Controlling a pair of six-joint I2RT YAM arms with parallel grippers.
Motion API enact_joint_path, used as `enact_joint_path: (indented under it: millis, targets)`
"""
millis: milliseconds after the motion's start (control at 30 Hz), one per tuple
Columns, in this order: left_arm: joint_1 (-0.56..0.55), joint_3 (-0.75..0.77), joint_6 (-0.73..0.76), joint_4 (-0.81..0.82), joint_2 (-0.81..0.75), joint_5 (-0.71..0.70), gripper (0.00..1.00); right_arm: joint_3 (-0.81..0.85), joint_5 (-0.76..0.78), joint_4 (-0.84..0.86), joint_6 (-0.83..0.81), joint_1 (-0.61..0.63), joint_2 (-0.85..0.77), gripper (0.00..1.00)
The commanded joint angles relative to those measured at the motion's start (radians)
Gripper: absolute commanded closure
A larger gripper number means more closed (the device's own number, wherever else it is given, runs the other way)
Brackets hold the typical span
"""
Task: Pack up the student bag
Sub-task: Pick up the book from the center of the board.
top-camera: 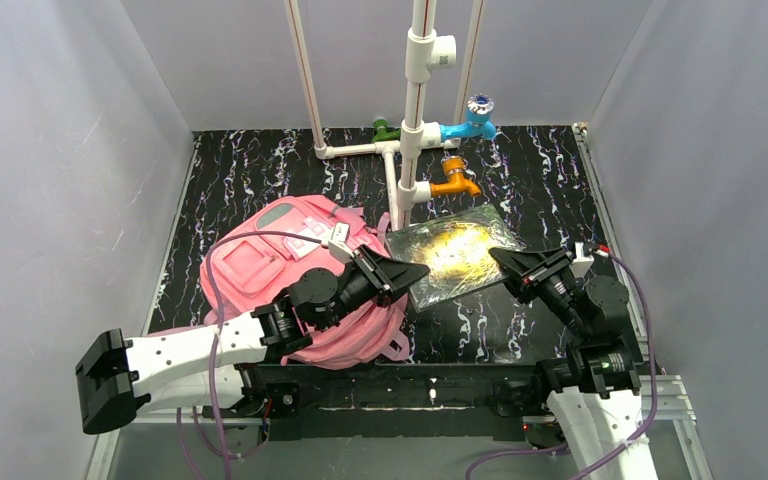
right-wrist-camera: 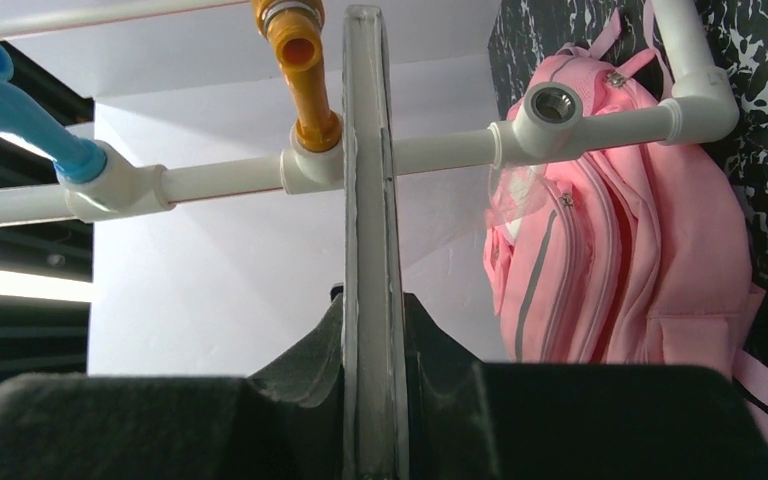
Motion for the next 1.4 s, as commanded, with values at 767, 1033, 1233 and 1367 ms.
enact_joint_path:
  millis: [767,1033,1233,1367]
  targets:
    - [0.443,0.008,0.155,-0.027,-0.159,1.225,1.0,0.222,-0.758,-0.218,-0.756,0.041,0.337,0.14]
    - [0.455,0.017,0.196,-0.028,-0.085,1.195,1.0,0.201,-0.789,-0.211,-0.735,0.131,0.338,0.33]
    - [0.466,0.03,0.227,-0.028,-0.05,1.189,1.0,0.173,-0.805,-0.167,-0.708,0.164,0.338,0.49]
    - [0.479,0.018,0.24,-0.032,-0.051,1.196,1.0,0.168,-0.804,-0.11,-0.667,0.168,0.332,0.76]
